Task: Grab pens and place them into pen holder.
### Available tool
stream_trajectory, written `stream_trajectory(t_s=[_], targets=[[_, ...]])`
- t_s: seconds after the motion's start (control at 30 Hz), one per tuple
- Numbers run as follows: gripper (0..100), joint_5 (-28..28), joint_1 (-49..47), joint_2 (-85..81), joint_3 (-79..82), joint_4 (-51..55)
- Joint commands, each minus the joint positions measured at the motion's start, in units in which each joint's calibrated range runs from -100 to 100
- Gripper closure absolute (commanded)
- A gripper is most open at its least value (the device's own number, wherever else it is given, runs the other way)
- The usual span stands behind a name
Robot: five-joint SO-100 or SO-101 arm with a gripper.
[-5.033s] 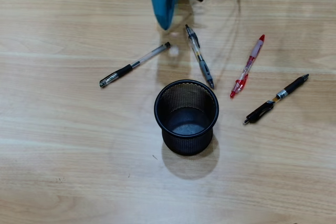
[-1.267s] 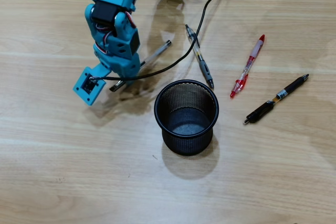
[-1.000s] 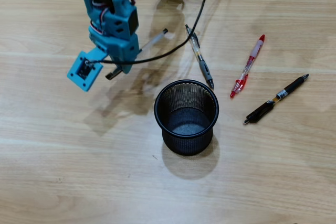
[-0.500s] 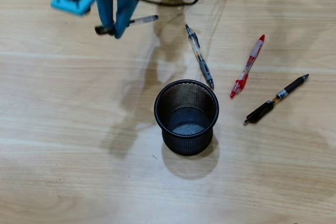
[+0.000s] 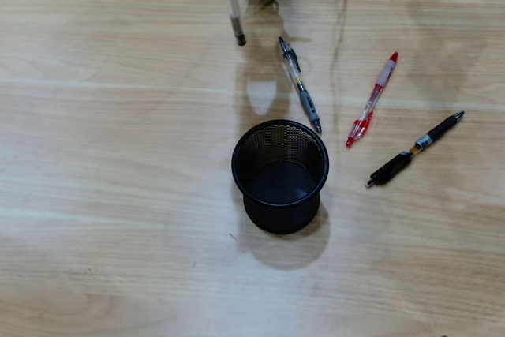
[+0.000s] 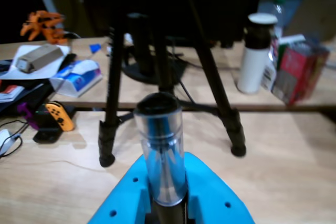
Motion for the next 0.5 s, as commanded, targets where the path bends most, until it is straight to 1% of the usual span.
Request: stream_trajectory(t_s=[0.0,0.23,0.4,0.47], targets=[[98,1.7,-2.2,0.4,-1.3,-5.8],[98,1.8,-4.1,5.4,8.1,-16.7],[98,1.6,-5.1,9.5,18.9,-32.2],[98,1.2,-5.4,11.4,27.4,-42.5]])
